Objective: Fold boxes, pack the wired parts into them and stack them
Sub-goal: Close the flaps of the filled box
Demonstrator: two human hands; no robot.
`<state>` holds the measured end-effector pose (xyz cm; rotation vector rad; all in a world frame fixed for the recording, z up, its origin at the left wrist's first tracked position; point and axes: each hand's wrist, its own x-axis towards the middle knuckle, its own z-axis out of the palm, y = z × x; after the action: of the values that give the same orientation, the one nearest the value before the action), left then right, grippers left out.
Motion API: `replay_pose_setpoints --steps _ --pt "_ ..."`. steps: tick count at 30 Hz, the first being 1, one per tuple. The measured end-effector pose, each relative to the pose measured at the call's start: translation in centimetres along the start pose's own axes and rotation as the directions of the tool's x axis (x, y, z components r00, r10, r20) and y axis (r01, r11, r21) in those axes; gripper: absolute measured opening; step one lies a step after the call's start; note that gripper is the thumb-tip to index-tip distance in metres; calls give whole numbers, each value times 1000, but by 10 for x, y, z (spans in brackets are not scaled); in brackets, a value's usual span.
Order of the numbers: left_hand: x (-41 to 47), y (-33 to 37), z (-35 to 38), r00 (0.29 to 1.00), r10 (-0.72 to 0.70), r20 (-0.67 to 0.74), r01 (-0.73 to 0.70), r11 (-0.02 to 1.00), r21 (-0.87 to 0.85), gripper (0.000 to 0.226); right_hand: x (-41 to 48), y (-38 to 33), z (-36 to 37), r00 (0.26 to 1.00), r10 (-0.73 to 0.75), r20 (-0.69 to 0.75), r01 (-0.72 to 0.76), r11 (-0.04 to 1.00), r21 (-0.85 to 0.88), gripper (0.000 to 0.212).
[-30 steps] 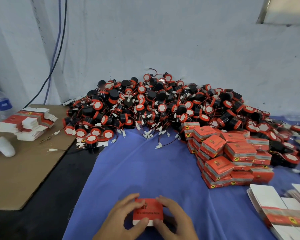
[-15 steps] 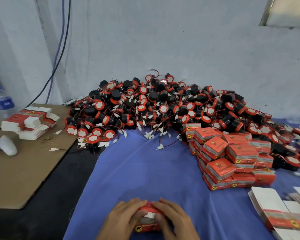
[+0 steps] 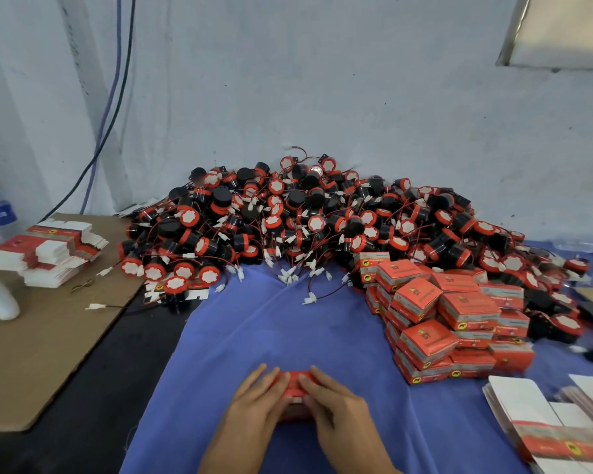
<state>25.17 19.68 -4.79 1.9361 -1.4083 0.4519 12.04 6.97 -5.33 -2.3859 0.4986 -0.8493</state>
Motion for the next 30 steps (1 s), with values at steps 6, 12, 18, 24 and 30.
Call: replay_pose_setpoints --steps 6,12,18,24,30 --pt "41 -19 32 964 -215 156 239 958 -158 37 51 0 11 993 104 -48 -105 994 -27 35" --pt "68 -24 33 921 -384 60 382 864 -328 39 68 17 25 982 90 -166 -80 995 67 23" --pt "48 -38 48 946 -318 61 322 910 -261 11 64 32 39 975 59 -215 -49 997 53 22" --pt "43 -30 51 944 -307 119 322 936 -140 25 61 29 40 989 81 -120 -81 997 6 26" --pt "39 -29 54 955 -285 79 287 958 -14 6 59 28 41 988 109 -113 -109 994 1 14"
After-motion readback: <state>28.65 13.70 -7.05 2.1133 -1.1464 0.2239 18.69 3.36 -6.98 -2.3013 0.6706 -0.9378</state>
